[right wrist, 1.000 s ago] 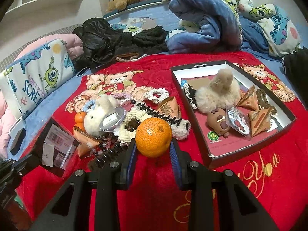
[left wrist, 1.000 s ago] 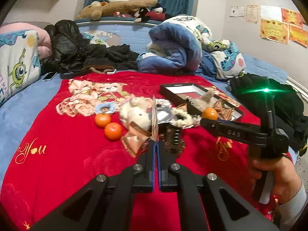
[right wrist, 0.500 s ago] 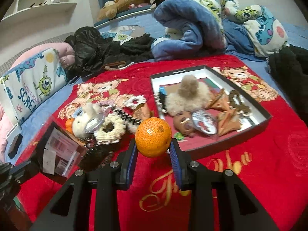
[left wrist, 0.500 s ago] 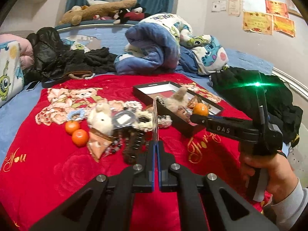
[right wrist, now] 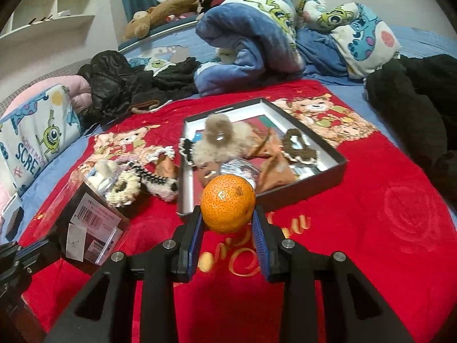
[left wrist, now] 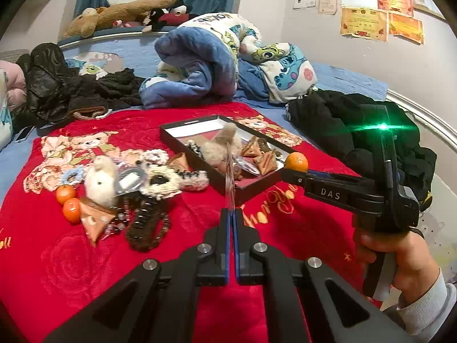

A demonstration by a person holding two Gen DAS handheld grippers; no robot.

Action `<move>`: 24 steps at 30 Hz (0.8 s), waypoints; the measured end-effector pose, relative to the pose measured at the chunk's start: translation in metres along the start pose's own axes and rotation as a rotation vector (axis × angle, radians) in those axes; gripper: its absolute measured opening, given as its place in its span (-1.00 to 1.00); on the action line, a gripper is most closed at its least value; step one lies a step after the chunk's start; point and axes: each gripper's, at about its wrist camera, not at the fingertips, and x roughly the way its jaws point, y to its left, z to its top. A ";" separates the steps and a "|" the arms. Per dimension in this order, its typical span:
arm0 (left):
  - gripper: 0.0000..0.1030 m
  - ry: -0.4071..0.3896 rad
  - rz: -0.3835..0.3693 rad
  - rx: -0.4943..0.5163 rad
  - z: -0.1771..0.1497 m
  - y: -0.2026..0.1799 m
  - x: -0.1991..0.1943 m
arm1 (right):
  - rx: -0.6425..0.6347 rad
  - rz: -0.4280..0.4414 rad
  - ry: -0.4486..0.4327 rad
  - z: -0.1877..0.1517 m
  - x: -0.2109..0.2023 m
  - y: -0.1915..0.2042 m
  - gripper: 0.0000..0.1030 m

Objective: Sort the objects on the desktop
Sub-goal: 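Move both tools over the open black box holding package and orange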

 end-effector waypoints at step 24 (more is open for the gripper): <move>-0.96 0.021 -0.047 0.020 0.003 -0.029 0.025 | 0.075 -0.002 -0.018 -0.001 -0.015 -0.042 -0.38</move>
